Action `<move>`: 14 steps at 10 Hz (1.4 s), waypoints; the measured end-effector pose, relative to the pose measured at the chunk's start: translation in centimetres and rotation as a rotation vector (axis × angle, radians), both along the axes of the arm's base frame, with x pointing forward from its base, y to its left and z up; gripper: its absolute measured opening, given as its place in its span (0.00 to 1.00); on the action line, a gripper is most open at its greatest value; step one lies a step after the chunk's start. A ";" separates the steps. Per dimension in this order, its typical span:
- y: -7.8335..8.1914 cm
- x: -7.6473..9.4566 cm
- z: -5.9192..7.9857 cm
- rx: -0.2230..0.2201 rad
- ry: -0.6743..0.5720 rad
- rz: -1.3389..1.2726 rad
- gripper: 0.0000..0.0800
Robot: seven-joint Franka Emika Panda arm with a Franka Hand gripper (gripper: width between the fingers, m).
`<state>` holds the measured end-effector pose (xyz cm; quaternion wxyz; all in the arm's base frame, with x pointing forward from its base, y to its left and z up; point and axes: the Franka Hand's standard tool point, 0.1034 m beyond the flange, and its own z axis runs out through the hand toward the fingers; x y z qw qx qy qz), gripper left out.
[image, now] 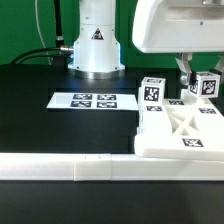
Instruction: Assemble chair
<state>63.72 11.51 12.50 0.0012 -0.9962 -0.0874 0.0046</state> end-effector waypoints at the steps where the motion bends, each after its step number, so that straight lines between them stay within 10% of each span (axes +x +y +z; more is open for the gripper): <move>1: 0.0 0.0 -0.2 0.000 -0.005 -0.007 0.36; 14: -0.3 0.0 -0.5 0.001 -0.015 -0.079 0.36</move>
Offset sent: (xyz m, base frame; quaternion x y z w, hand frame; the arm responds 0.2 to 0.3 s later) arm -0.0035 -0.0051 -0.0018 0.0036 -0.0051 0.0010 1.0000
